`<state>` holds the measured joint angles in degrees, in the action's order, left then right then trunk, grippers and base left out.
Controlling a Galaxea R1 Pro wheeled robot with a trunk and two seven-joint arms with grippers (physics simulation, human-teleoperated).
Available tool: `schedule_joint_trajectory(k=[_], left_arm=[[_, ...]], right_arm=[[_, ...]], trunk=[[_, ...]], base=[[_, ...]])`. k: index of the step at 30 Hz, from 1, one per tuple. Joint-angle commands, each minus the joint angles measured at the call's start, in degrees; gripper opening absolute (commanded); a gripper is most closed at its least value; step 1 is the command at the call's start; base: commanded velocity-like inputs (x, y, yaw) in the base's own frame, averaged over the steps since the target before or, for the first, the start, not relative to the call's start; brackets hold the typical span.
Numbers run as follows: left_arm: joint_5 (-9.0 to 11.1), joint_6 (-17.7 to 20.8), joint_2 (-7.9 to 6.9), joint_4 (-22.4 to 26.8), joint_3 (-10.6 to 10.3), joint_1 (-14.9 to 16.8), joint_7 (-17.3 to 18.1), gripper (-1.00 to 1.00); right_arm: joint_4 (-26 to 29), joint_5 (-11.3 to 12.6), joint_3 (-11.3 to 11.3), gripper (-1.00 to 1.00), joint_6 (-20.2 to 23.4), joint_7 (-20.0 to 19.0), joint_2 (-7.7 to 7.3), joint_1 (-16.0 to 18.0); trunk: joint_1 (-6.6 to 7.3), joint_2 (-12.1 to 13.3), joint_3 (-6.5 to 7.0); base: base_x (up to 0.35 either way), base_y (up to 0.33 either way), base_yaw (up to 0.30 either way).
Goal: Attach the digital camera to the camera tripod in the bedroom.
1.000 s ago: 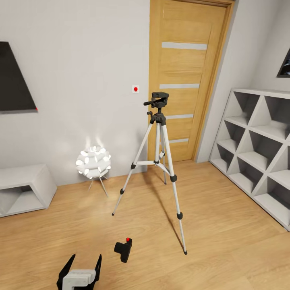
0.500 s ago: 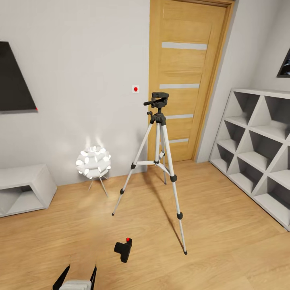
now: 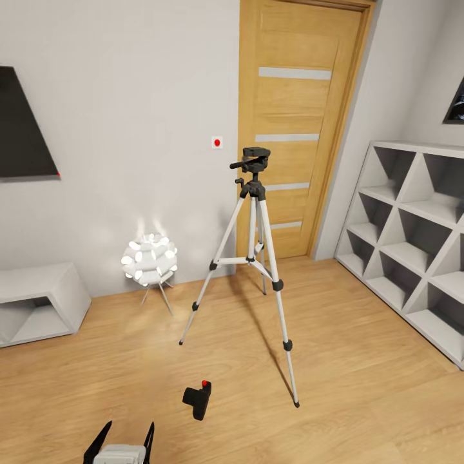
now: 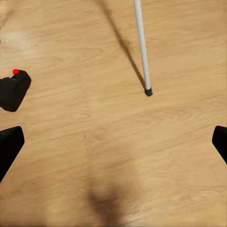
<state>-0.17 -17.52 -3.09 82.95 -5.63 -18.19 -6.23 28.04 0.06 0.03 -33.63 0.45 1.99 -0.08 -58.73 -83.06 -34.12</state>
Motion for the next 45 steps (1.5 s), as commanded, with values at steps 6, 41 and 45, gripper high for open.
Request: schedule_joint_trajectory(k=[6,41,45], left_arm=[[0.1,-0.1,-0.17,3.9,-0.2,-0.1,-0.5,1.00],[0.7,-0.1,-0.08,0.3,3.0,-0.1,-0.5,1.00],[0.7,-0.1,-0.07,0.1,3.2,-0.1,-0.5,1.00]], right_arm=[[-0.1,-0.1,-0.2,1.00,-0.9,0.0,0.32,0.0],[42.7,-3.2,-7.9,1.00,4.6,0.4,6.37,-0.2],[43.9,-3.3,-7.9,1.00,6.3,0.4,6.46,-0.2]], trunk=[[0.00,0.0,-0.03],[0.00,0.0,-0.03],[0.00,0.0,-0.03]], base=[[0.000,0.000,0.000],[0.000,0.000,0.000],[0.000,0.000,0.000]])
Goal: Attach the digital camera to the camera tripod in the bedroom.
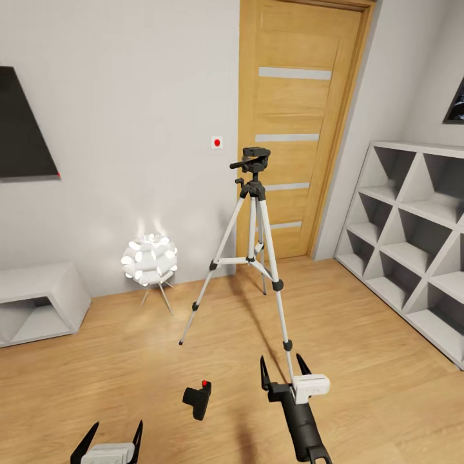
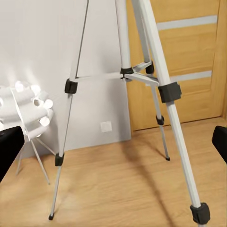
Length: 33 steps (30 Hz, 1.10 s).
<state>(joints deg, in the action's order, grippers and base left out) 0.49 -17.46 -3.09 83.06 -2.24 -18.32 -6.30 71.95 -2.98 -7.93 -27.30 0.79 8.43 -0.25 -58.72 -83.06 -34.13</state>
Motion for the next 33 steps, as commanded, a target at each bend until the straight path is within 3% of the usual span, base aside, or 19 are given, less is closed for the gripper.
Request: schedule_joint_trajectory(k=[1,15,33], left_arm=[[0.1,-0.1,-0.07,-0.1,-0.1,0.0,-0.4,1.00],[0.0,-0.1,0.10,-0.5,-0.1,0.0,-0.5,1.00],[0.0,-0.1,0.06,-2.1,0.0,0.0,-0.4,1.00]], right_arm=[[0.4,-0.4,0.0,1.00,0.2,0.1,0.06,0.0],[1.7,-1.7,-0.7,1.00,3.1,0.2,0.10,0.0],[1.6,-1.8,-0.7,1.00,3.4,0.2,0.02,0.0]], trunk=[[0.00,0.0,-0.03],[0.00,0.0,-0.03],[0.00,0.0,-0.03]], base=[[0.000,0.000,0.000],[0.000,0.000,0.000],[0.000,0.000,0.000]])
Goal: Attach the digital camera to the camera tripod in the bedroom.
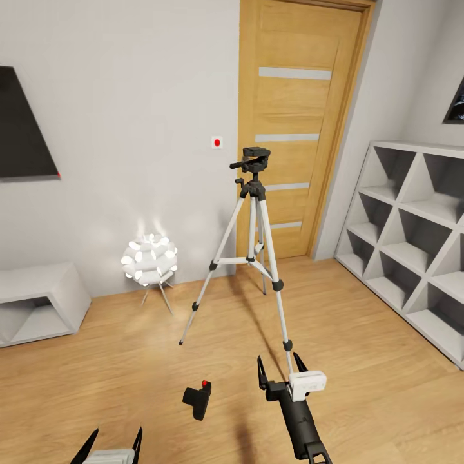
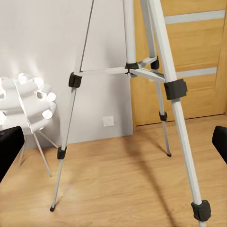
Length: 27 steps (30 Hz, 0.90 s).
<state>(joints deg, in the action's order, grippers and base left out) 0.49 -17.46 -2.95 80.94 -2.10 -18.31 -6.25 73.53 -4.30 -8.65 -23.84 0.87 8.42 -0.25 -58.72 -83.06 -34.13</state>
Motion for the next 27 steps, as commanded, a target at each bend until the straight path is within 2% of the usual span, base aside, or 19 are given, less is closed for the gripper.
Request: schedule_joint_trajectory(k=[1,27], left_arm=[[0.0,-0.1,-0.05,0.0,-0.2,0.0,-0.5,1.00],[0.0,-0.2,-0.03,-0.4,-0.2,0.0,-0.5,1.00]], right_arm=[[0.0,-0.4,0.1,1.00,-0.1,0.1,0.03,0.0],[-0.1,-0.4,0.0,1.00,-0.1,0.5,0.11,0.0]], trunk=[[-0.22,-0.4,-0.21],[-5.93,-10.8,-4.88]], base=[[0.000,0.000,0.000],[0.000,0.000,0.000]])
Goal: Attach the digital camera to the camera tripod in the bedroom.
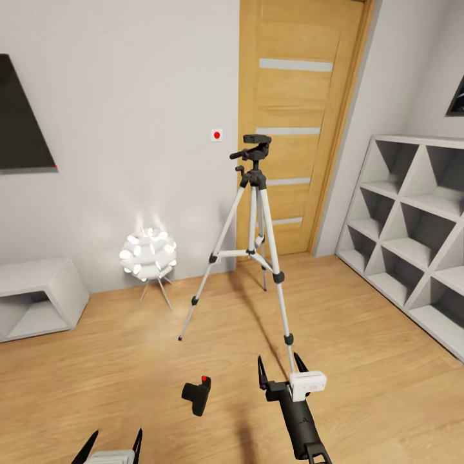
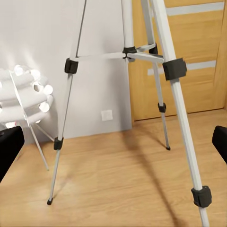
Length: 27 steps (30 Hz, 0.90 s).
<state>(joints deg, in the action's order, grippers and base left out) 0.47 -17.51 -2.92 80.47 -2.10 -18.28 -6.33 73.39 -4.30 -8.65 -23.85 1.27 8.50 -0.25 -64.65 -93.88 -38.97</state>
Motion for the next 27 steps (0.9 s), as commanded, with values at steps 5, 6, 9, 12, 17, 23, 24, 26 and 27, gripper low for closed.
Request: schedule_joint_trajectory(k=[5,6,9,12,17,23,24,26,27], left_arm=[[0.0,-0.1,-0.03,-0.4,-0.2,0.0,-0.4,1.00],[0.0,-0.1,-0.02,-0.5,-0.2,0.0,-0.4,1.00],[0.0,-0.1,0.00,-0.8,-0.2,0.0,-0.4,1.00],[0.0,-0.1,0.01,-0.8,-0.2,0.0,-0.4,1.00],[0.0,-0.1,0.01,-0.8,-0.2,0.0,-0.4,1.00],[0.0,-0.1,0.02,-0.7,-0.2,0.0,-0.4,1.00],[0.0,-0.1,0.02,-0.7,-0.2,0.0,-0.4,1.00],[0.0,-0.1,0.02,-0.7,-0.2,0.0,-0.4,1.00],[0.0,-0.1,0.02,-0.7,-0.2,0.0,-0.4,1.00]], right_arm=[[0.0,-0.4,0.1,1.00,0.0,0.1,0.01,0.0],[0.0,-0.4,0.1,1.00,0.0,0.1,0.01,0.0],[0.0,-0.4,0.2,1.00,0.5,0.1,0.02,0.0],[-0.1,-0.4,0.3,1.00,2.4,0.2,0.02,0.0],[0.0,-0.4,0.4,1.00,7.8,2.4,0.04,0.0],[0.6,-0.4,0.4,1.00,10.4,6.8,0.03,0.0],[0.7,-0.4,0.4,1.00,10.5,7.1,0.03,0.0],[0.9,-0.4,0.5,1.00,10.9,7.6,0.03,0.0],[1.0,-0.3,0.5,1.00,11.6,7.8,0.03,0.0]], trunk=[[-1.11,-2.0,-0.93],[-1.33,-2.4,-1.11],[-1.99,-3.6,-1.65],[-2.65,-4.8,-2.19],[-3.74,-6.9,-3.08],[-4.62,-8.5,-3.80],[-4.84,-8.9,-3.98],[-5.28,-9.7,-4.34],[-5.50,-10.1,-4.52]], base=[[0.000,0.000,0.000],[0.000,0.000,0.000],[0.000,0.000,0.000],[0.000,0.000,0.000],[0.000,0.000,0.000],[0.000,0.000,0.000],[0.000,0.000,0.000],[0.000,0.000,0.000],[0.000,0.000,0.000]])
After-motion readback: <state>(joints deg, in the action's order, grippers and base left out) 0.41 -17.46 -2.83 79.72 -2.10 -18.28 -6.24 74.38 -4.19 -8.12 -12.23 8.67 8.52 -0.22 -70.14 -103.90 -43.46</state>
